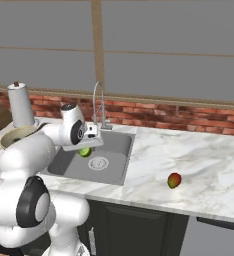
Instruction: There is a mixed pile of frozen fruits and vegetables on the counter. Locate all the frozen vegetables and place the items in a bowl on the counter. Take all the frozen fruits and defrost them in a running sink.
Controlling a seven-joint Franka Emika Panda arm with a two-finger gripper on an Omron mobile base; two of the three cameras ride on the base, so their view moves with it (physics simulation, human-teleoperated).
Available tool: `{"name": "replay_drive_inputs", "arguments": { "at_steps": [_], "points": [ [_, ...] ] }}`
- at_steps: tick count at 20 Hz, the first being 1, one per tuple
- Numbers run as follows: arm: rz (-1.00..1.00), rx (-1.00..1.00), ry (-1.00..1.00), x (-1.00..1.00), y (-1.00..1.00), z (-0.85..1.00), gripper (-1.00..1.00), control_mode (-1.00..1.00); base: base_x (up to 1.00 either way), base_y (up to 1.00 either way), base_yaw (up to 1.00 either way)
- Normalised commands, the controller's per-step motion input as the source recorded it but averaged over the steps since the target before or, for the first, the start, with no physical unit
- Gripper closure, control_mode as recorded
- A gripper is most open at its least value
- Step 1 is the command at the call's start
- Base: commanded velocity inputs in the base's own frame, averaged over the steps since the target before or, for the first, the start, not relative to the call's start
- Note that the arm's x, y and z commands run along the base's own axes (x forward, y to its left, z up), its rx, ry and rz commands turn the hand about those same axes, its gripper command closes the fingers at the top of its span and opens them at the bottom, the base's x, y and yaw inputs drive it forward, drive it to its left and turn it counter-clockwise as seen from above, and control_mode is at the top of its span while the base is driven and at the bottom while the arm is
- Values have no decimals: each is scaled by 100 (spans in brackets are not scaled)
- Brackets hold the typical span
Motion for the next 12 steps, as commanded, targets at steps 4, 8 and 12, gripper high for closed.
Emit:
{"name": "replay_drive_inputs", "arguments": {
  "at_steps": [4,8,12],
  "points": [
    [-4,0,-5,33,34,-41,100,-100,0,0,0],
    [-7,0,-10,29,18,-41,100,-100,0,0,0],
    [-8,-1,-14,41,7,-37,100,-100,0,0,0]
  ]
}}
